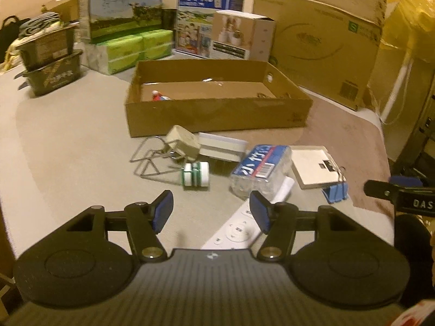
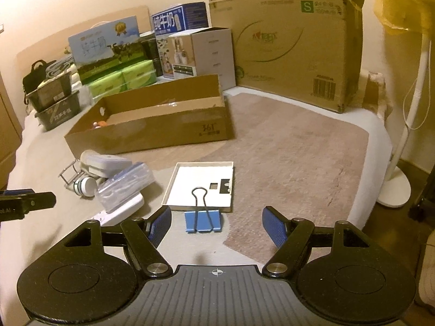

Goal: Organize rigid objects
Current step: 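Move the left tool to the white remote while the right tool approaches the blue binder clip, then grasp the white remote with the left tool while the right tool grasps the blue binder clip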

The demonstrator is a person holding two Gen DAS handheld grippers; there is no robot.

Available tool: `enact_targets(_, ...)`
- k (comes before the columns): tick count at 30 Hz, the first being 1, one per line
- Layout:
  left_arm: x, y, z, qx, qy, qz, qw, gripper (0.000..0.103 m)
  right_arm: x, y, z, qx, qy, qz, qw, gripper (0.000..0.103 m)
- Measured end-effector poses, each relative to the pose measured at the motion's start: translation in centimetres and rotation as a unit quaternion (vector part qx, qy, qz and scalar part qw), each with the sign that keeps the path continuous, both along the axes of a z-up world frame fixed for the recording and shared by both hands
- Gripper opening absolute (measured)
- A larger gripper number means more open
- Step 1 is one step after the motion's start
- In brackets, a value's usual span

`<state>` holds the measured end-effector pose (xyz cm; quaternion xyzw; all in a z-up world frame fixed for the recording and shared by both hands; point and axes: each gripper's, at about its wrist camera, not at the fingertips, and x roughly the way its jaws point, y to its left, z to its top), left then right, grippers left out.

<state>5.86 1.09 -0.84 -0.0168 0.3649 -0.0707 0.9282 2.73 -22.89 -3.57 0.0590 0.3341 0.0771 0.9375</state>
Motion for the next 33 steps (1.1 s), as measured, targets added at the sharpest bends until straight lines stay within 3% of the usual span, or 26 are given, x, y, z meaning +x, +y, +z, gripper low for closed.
enact_targets(10, 1.4, -1.5, -1.6, 0.007, 0.018, -0.079, 0.9967, 0.059, 0.8, 0.3, -1.2, 0.000, 0.014, 0.007, 1.000, 0.074)
enact_targets(23, 5.3, -3.6, -5.0, 0.020, 0.070, -0.186, 0.9799, 0.058, 2.9, 0.2, -3.4, 0.006, 0.029, 0.012, 0.999, 0.074)
enact_targets(29, 5.5, -4.6, -5.6, 0.028, 0.079, -0.208, 0.9746, 0.053, 3.6, 0.3, -4.2, 0.005, 0.036, 0.014, 0.999, 0.074)
enact_targets(33, 4.9, -5.3, -5.6, 0.018, 0.077, -0.212, 0.9740, 0.039, 3.7, 0.3, -4.4, 0.005, 0.037, 0.014, 0.999, 0.074)
